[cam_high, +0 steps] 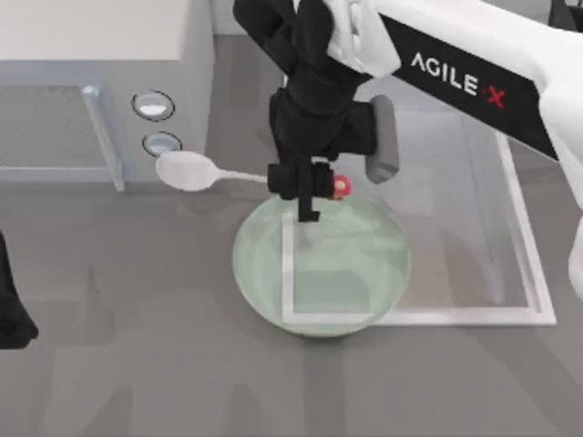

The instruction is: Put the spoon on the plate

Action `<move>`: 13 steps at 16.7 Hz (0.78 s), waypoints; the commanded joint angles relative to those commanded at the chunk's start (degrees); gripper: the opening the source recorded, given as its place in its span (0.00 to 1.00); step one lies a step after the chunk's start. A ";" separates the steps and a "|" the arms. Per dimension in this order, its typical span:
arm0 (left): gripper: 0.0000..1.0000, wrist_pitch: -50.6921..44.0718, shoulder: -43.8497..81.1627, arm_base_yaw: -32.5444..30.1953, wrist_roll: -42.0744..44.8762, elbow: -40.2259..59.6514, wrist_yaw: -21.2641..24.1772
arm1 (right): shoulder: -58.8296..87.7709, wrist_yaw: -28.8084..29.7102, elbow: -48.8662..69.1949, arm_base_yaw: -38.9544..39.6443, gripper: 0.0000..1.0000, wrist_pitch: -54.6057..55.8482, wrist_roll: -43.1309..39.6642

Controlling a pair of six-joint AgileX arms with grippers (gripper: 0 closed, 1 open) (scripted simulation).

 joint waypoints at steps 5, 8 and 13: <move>1.00 0.00 0.00 0.00 0.00 0.00 0.00 | -0.71 0.15 -2.01 0.58 0.00 2.14 0.23; 1.00 0.00 0.00 0.00 0.00 0.00 0.00 | -0.92 1.27 -4.37 0.98 0.00 1.53 0.58; 1.00 0.00 0.00 0.00 0.00 0.00 0.00 | 0.55 3.90 -9.44 1.20 0.00 -1.46 1.17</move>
